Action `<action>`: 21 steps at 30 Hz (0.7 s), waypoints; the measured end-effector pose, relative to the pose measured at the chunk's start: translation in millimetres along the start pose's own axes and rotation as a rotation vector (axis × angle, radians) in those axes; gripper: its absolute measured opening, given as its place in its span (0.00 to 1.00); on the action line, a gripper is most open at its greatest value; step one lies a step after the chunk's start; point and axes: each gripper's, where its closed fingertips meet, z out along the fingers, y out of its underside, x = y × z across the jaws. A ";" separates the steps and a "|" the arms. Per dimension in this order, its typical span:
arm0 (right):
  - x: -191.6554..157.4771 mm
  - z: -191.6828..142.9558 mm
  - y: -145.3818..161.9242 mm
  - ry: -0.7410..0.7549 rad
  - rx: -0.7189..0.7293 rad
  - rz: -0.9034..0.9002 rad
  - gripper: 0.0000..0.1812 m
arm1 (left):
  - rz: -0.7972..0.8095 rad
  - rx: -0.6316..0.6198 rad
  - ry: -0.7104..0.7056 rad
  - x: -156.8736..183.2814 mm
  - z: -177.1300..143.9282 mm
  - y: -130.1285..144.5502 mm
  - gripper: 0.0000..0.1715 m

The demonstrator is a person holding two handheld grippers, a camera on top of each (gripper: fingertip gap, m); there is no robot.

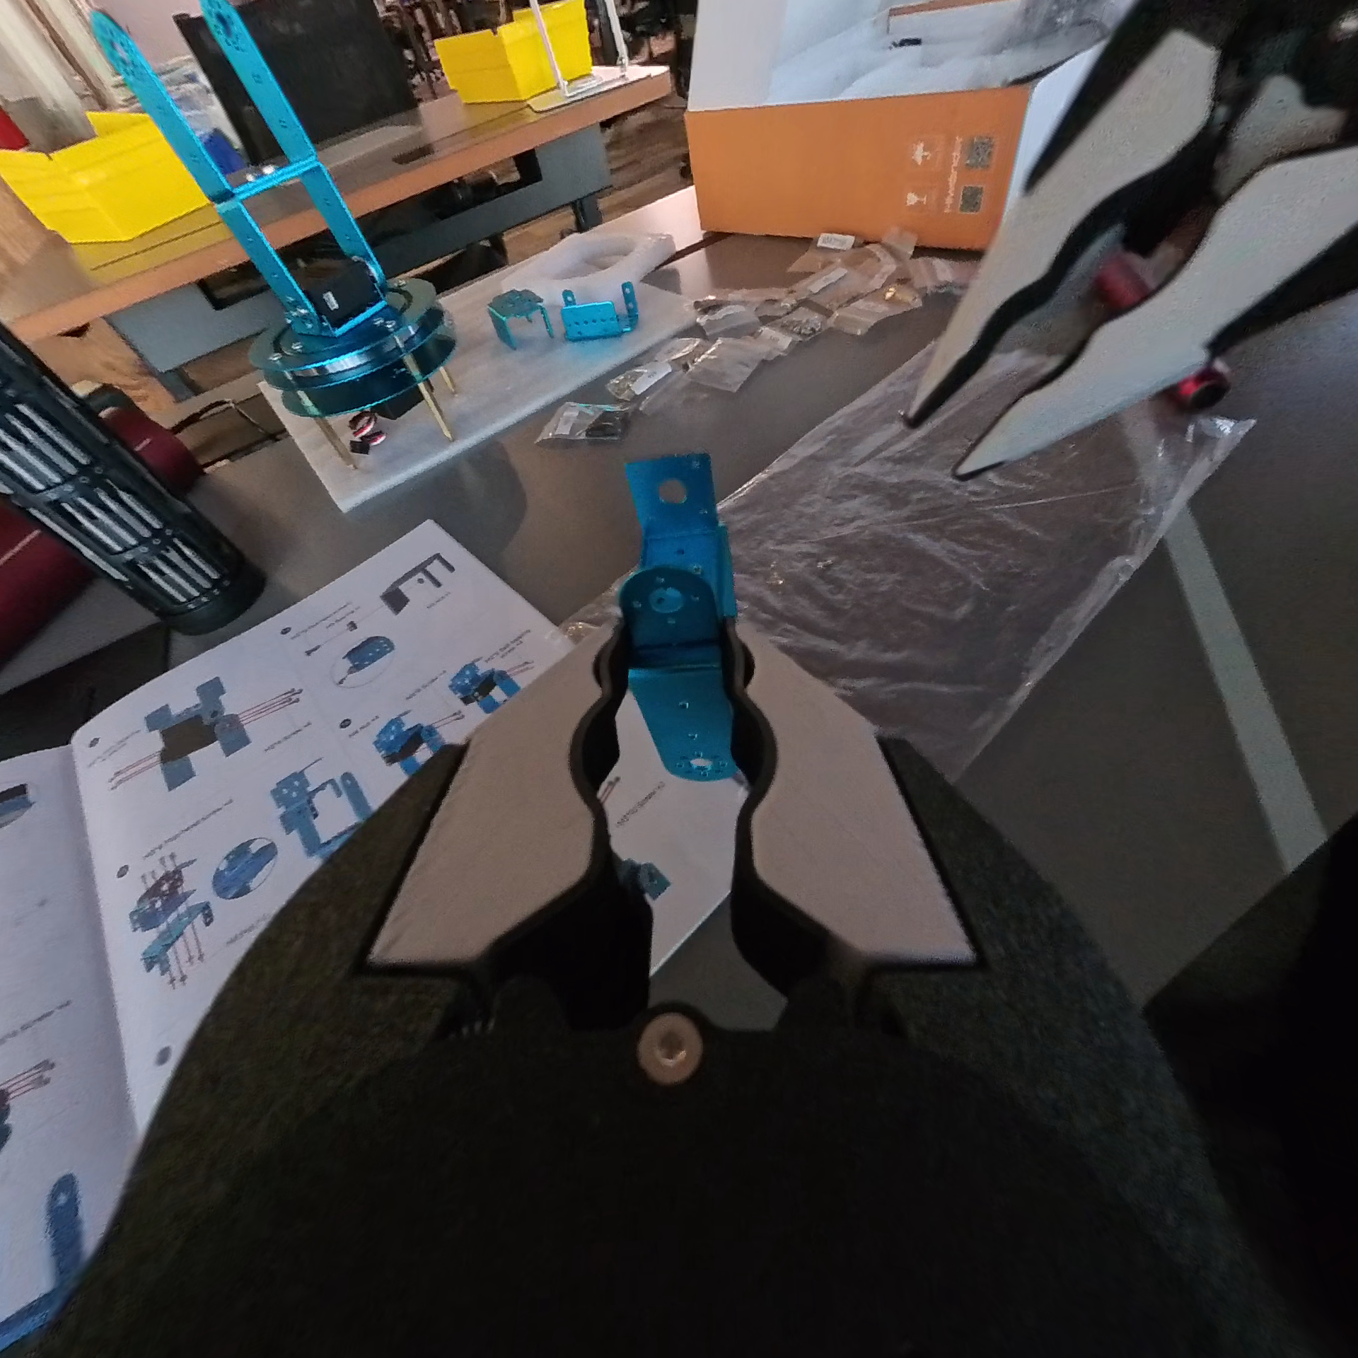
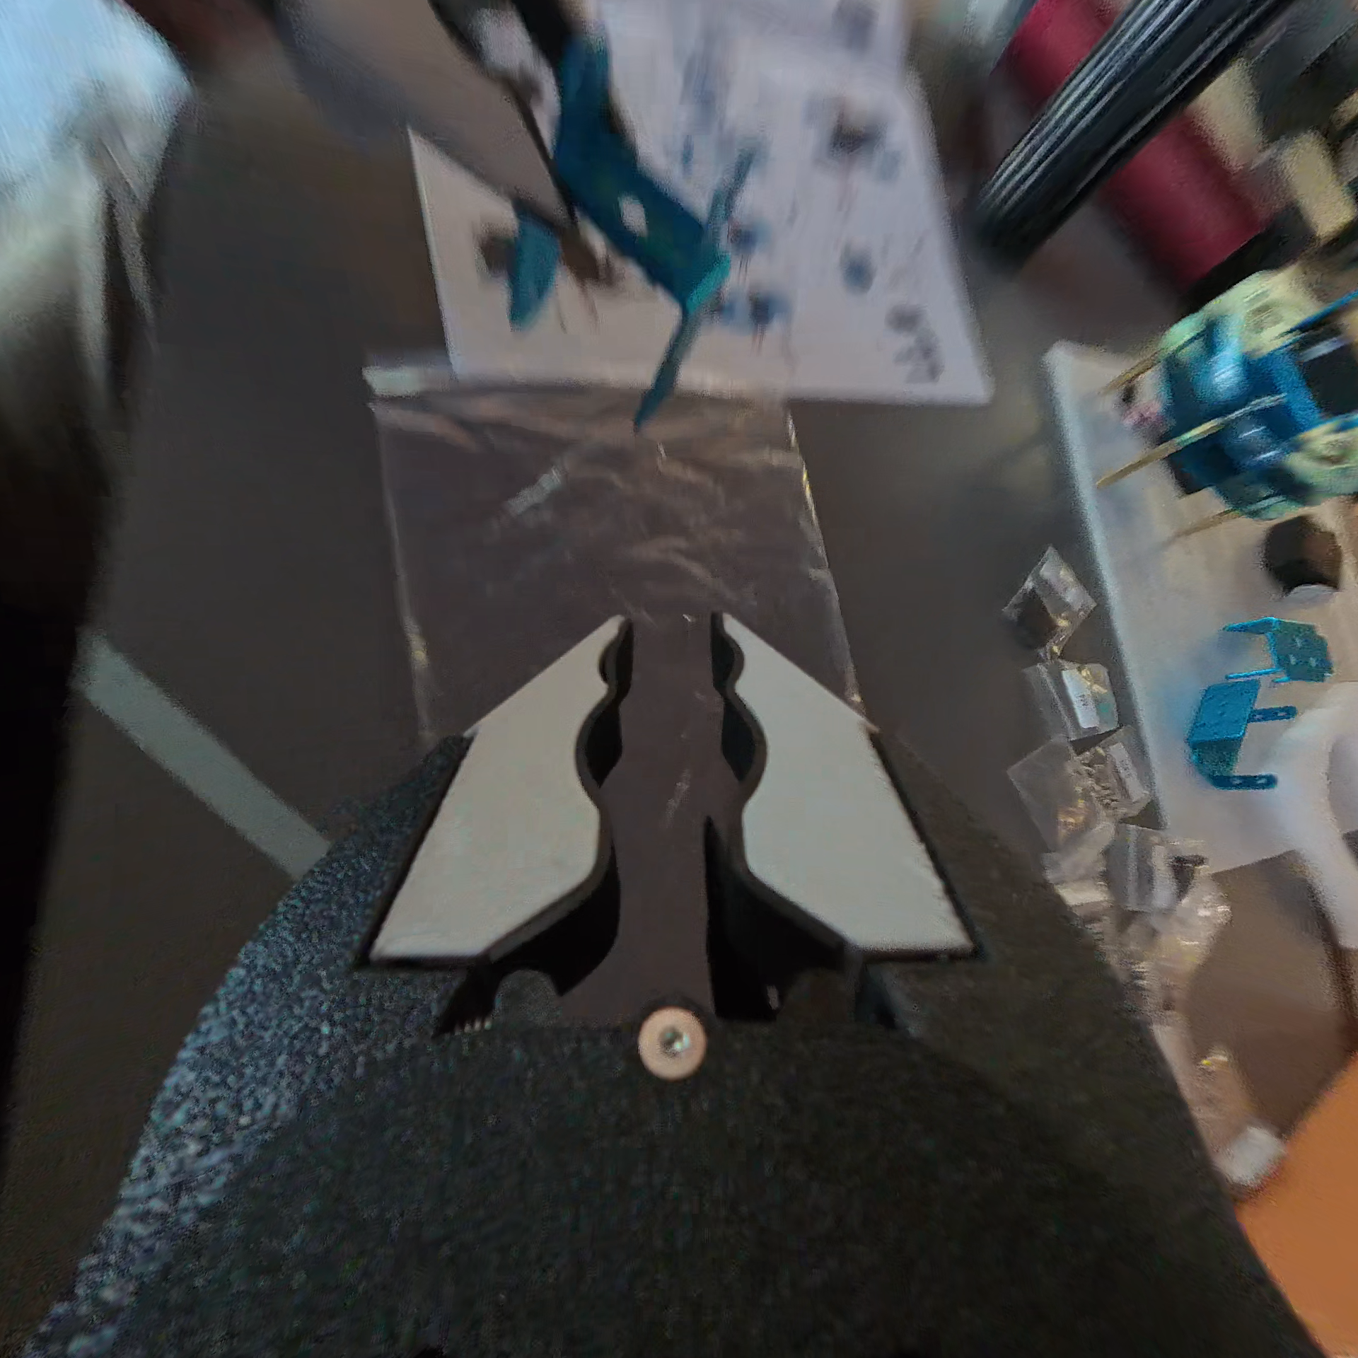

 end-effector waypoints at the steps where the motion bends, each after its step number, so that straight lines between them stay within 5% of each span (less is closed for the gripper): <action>1: 3.3 7.9 3.2 -0.042 -0.061 -0.018 0.10 | 0.016 -0.007 -0.015 -1.4 -0.1 0.5 0.14; 5: 0.8 33.8 15.2 -0.314 -0.322 -0.023 0.08 | 0.029 -0.016 -0.049 -8.5 -3.9 -2.9 0.14; 8: 7.7 48.7 26.8 -0.366 -0.433 -0.073 0.06 | 0.027 -0.018 -0.077 -18.7 -10.3 -3.9 0.14; 21: 7.9 55.8 41.7 -0.505 -0.603 -0.087 0.05 | -0.025 -0.006 -0.129 -49.3 -33.0 1.6 0.14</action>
